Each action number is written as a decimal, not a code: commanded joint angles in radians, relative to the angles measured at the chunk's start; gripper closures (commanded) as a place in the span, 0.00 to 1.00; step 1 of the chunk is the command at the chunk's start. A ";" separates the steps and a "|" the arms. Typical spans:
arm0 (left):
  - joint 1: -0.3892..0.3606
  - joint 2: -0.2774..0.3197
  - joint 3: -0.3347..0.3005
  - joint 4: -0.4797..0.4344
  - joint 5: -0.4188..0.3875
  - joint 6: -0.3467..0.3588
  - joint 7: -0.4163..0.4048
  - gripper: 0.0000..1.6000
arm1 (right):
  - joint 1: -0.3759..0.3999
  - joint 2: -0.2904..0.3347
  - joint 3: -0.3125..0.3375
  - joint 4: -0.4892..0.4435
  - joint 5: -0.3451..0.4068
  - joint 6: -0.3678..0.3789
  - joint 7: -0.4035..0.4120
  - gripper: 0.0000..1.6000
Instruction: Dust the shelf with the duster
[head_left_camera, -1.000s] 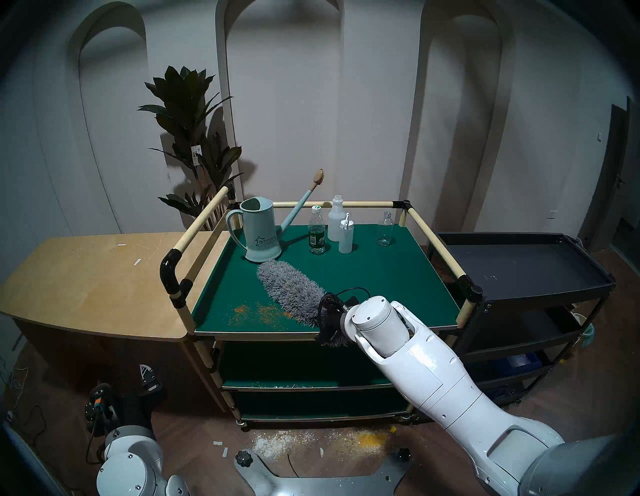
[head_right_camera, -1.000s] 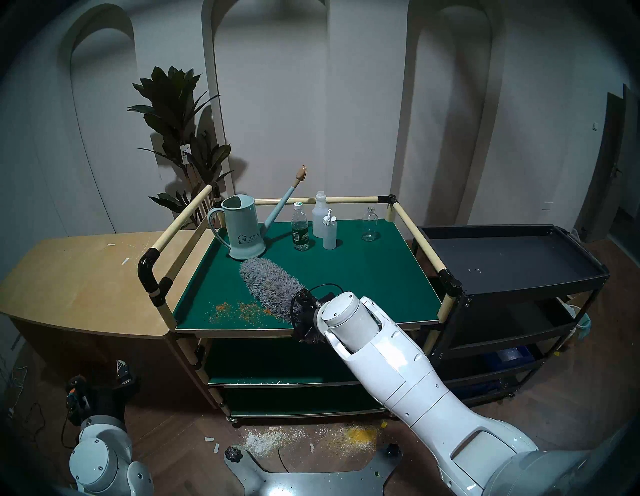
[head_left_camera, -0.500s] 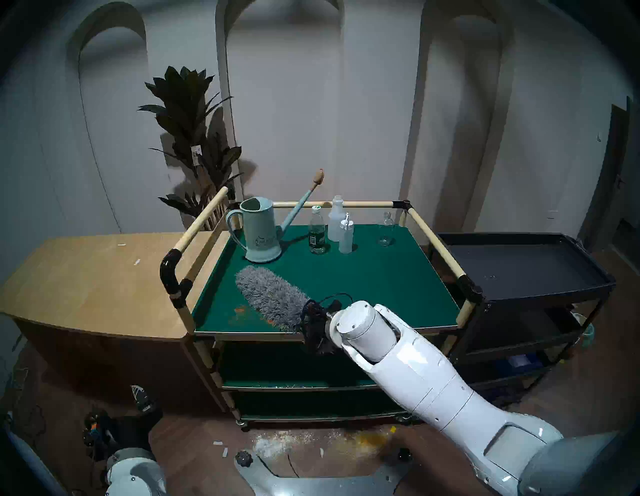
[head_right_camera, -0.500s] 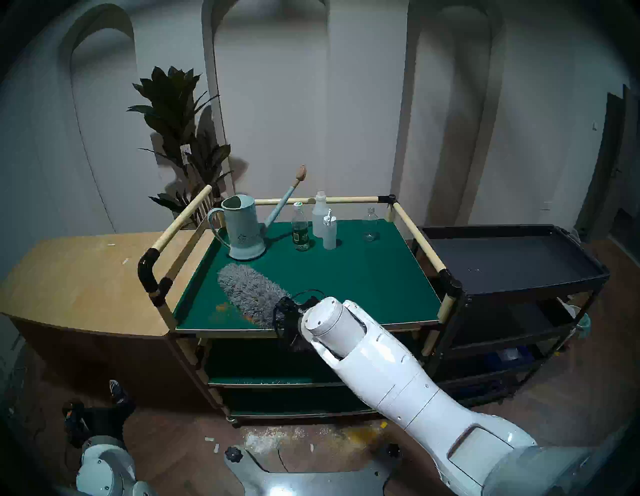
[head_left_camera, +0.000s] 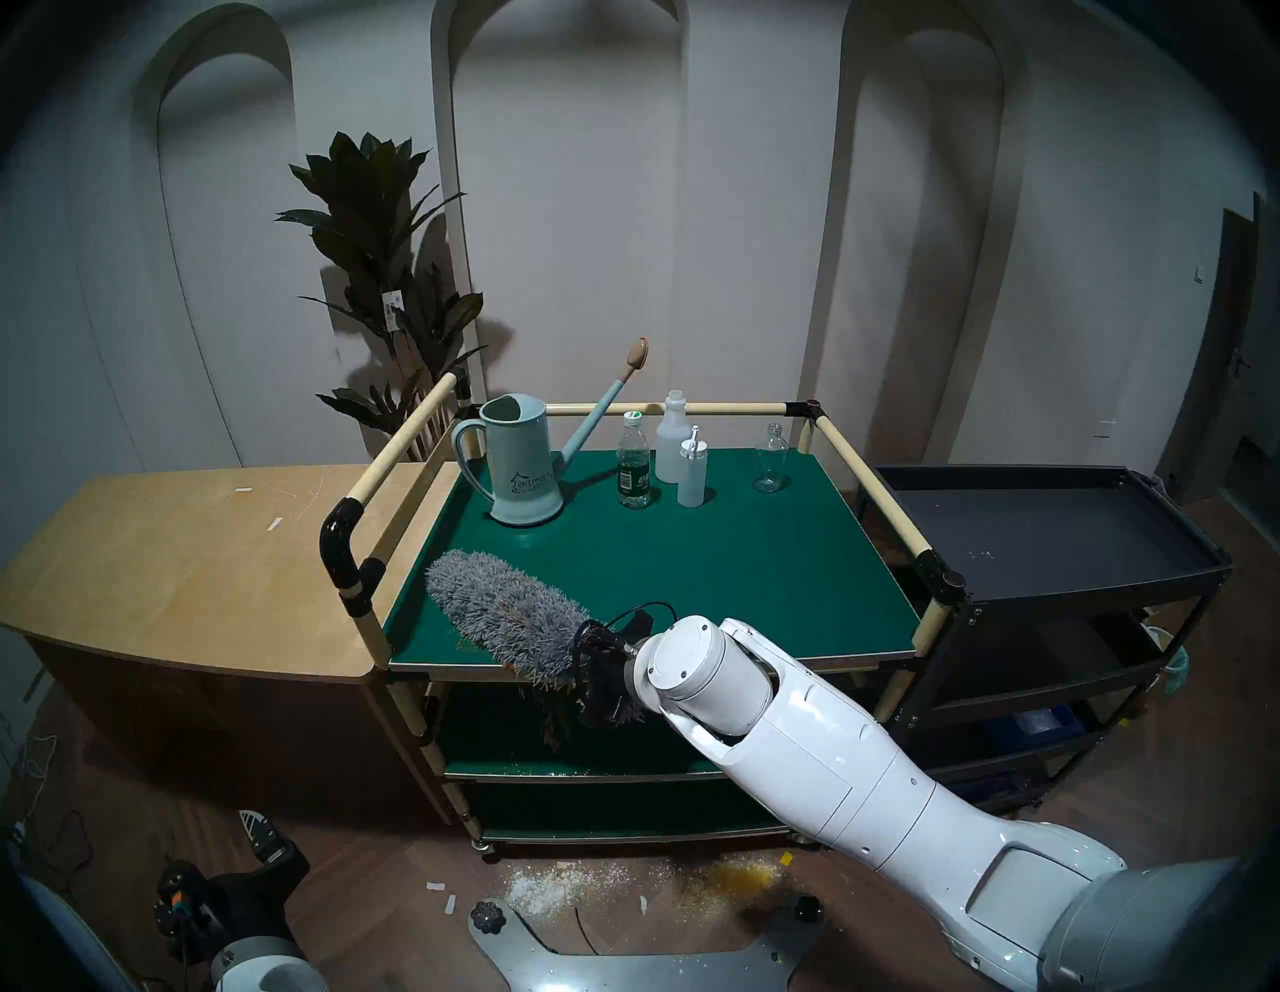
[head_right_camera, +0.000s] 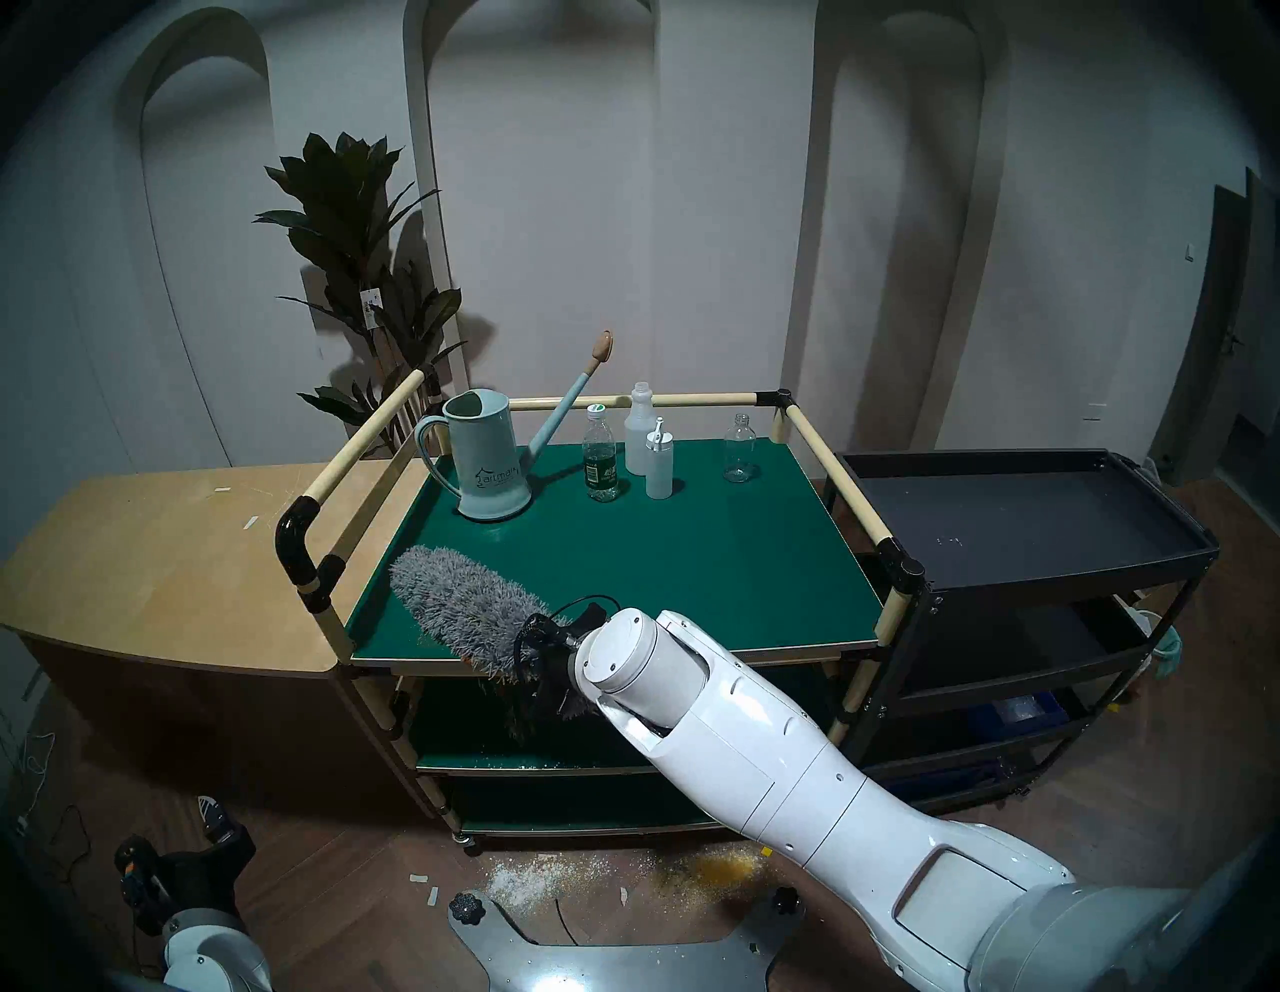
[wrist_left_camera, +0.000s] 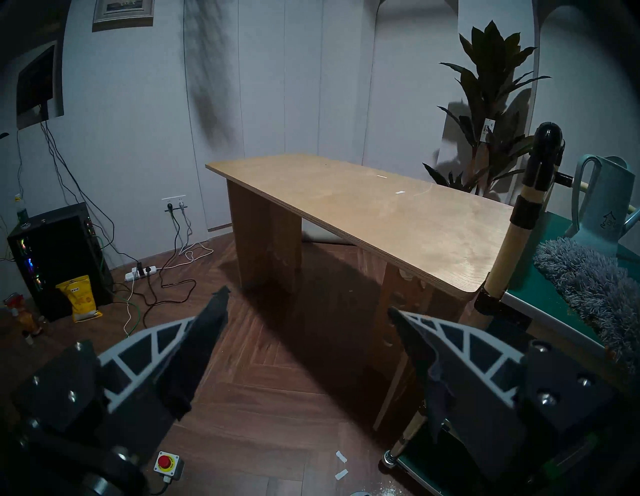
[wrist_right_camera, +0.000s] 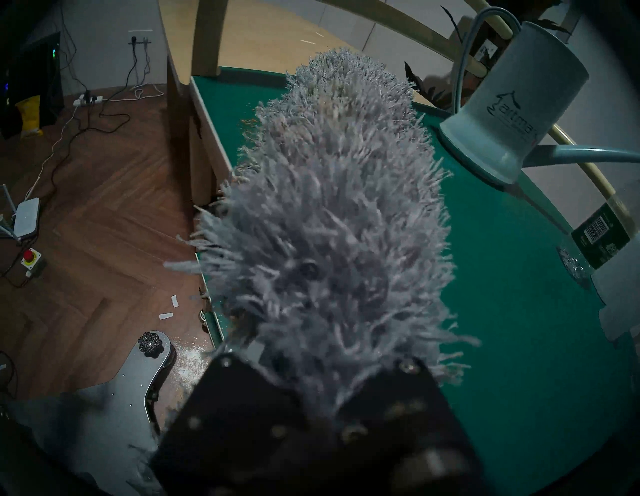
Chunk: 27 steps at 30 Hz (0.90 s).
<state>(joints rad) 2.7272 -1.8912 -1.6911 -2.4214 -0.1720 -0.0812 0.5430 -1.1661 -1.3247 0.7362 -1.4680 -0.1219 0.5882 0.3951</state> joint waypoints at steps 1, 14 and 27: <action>0.063 0.007 0.014 -0.022 0.002 -0.062 0.014 0.00 | -0.087 0.058 -0.108 -0.002 0.005 0.022 0.097 1.00; 0.153 0.048 0.080 -0.012 -0.011 -0.212 0.072 0.00 | -0.059 0.227 -0.238 -0.170 -0.006 0.027 0.291 1.00; 0.153 0.129 0.122 0.002 0.008 -0.335 0.125 0.00 | -0.054 0.382 -0.213 -0.343 0.024 -0.008 0.412 1.00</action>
<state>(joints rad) 2.8657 -1.8121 -1.5798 -2.3990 -0.1924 -0.3548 0.6550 -1.2316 -1.0259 0.4684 -1.7029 -0.1438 0.6024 0.7670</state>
